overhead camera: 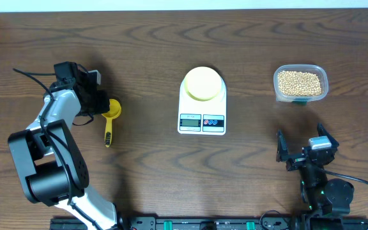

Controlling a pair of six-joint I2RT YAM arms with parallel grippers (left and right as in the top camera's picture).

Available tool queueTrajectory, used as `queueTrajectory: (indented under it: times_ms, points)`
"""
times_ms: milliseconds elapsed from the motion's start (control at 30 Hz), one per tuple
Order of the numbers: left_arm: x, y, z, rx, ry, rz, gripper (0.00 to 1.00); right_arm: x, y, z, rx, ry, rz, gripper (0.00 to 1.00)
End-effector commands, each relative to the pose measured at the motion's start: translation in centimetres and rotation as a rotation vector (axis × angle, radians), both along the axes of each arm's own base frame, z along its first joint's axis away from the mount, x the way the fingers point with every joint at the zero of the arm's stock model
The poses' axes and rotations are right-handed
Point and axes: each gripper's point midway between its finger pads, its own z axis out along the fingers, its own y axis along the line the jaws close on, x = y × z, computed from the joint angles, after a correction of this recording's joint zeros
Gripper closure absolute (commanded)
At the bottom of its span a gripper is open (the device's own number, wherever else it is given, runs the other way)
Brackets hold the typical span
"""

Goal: Scoop item into bowl and weigh 50g on scale
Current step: 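Close the left gripper on the yellow scoop's rim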

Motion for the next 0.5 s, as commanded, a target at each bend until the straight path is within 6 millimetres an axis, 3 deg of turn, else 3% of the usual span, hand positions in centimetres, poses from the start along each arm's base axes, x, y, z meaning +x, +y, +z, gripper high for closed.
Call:
queueTrajectory:
  times_ms: [0, 467]
  points:
    - [-0.6, -0.3, -0.6, -0.046, 0.035, 0.085, 0.77, -0.1, 0.3, 0.0, 0.012, 0.002, 0.015, 0.01]
    - [-1.6, 0.0, -0.9, -0.119, 0.113, 0.383, 0.8, -0.1, 0.3, 0.0, 0.012, 0.002, 0.015, 0.01]
